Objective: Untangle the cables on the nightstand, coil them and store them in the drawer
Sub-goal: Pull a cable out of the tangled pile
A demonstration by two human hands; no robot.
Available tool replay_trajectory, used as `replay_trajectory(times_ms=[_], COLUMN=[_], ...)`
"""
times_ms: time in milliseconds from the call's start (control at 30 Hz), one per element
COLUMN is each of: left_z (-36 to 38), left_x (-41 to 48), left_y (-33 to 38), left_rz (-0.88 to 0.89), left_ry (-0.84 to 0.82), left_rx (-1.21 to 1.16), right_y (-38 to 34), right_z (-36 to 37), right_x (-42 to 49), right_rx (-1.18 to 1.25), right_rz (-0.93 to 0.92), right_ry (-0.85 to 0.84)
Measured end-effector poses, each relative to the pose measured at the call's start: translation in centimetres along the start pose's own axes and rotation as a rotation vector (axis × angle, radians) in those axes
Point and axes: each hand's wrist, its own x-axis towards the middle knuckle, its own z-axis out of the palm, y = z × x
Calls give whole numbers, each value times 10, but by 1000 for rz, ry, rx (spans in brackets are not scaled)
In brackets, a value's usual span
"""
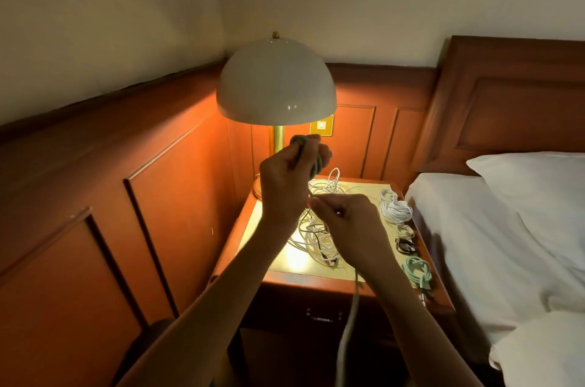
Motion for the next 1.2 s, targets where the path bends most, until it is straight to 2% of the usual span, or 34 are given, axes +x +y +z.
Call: replay_trajectory(times_ms=[33,67,167,200,267,333,400,500,567,600,667,767,833,900,967,1000,1133,1200], left_z=[-3,-8,-21,-26,-39,-49,-51,-44,-36,-32,-19,-2,1,0,-6,-11,-31,-35], left_x=[-3,-5,-2,-1,2,2,-3,-15,-17,-16,-11,-5,-1,1,0,-1,-6,-5], left_y=[-7,-13,-15,-15,-16,-14,-10,3,11,12,8,-2,-17,-31,-45,-49,-59,-61], left_rz=[205,345,596,627,503,200,-82,-373,-559,-590,-560,-465,-364,-185,54,130,491,533], left_ry=[-92,-185,-445,-496,-580,-694,-795,-746,-625,-495,-187,56,179,220,113,24,-394,-480], left_rx=[273,450,685,715,697,532,187,-421,-883,-1048,-1117,-966,-796,-394,87,244,744,843], right_y=[0,0,1,0,-2,-5,-5,-6,-4,-1,7,22,25,28,30,30,34,34], right_z=[-4,-10,-32,-42,-61,-75,-80,-66,-47,-36,-15,6,12,15,12,7,-17,-22], right_x=[0,0,3,6,14,24,33,37,36,34,31,25,19,14,9,9,18,20], right_rx=[-52,-122,-340,-369,-398,-392,-246,143,253,256,187,66,15,-57,-160,-212,-320,-351], right_rz=[-28,-68,-183,-201,-264,-348,-356,-242,-205,-189,-160,-74,-48,-46,-111,-155,-217,-236], right_ry=[-17,-21,1,18,63,60,3,-21,32,53,81,130,90,66,53,48,8,-3])
